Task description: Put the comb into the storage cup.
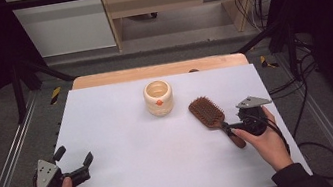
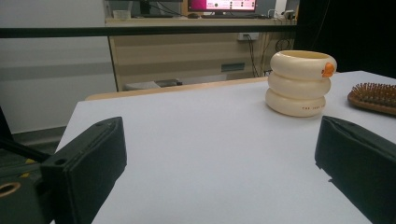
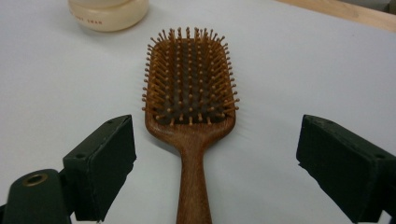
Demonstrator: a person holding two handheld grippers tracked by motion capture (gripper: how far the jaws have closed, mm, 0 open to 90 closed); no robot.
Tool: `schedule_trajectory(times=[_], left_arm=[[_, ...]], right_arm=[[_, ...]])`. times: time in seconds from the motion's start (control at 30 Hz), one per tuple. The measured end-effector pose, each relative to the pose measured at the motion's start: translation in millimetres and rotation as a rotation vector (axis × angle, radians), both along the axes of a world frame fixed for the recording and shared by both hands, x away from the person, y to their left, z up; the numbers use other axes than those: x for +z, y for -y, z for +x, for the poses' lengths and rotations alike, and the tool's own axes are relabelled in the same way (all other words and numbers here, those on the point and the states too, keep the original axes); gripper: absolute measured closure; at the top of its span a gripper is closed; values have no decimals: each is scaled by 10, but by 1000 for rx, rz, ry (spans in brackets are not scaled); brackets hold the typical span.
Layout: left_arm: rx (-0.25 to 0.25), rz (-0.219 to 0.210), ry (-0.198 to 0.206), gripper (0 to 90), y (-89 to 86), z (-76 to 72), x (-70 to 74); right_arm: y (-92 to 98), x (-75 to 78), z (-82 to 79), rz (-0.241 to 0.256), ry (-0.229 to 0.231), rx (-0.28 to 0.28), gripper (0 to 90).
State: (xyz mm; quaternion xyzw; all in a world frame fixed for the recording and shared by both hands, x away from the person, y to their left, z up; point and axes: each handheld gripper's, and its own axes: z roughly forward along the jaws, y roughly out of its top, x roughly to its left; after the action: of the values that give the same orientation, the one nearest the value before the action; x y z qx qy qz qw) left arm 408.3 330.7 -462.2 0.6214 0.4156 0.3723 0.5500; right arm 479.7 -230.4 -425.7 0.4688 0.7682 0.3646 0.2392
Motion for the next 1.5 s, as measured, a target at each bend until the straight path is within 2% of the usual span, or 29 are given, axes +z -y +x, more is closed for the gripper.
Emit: schedule_trajectory(times=[0.13, 0.6, 0.7, 0.73, 0.83, 0.93, 1.13, 1.2, 1.5], left_arm=[[2, -4, -2, 16, -6, -2, 1], [-4, 0, -2, 14, 12, 5, 0], [-7, -1, -3, 14, 16, 8, -2], [-9, 1, -2, 14, 18, 10, -2], [-9, 3, -3, 14, 19, 10, -2], [-9, 1, -2, 14, 19, 9, -2], [-10, 2, -4, 14, 21, 11, -3], [-10, 4, -3, 14, 20, 11, -3], [-9, 1, -2, 14, 17, 12, -2]], right_arm=[[22, -50, 16, -8, -40, -7, 148], [2, -189, 113, -43, -125, -5, 157], [-35, -202, 134, -53, -142, 4, 180], [-63, -212, 154, -58, -155, 21, 226], [-91, -234, 185, -69, -172, 32, 258], [-100, -242, 210, -69, -183, 24, 242], [-129, -233, 265, -74, -219, 32, 283], [-148, -231, 297, -85, -241, 28, 309], [-170, -262, 350, -92, -288, 41, 447]])
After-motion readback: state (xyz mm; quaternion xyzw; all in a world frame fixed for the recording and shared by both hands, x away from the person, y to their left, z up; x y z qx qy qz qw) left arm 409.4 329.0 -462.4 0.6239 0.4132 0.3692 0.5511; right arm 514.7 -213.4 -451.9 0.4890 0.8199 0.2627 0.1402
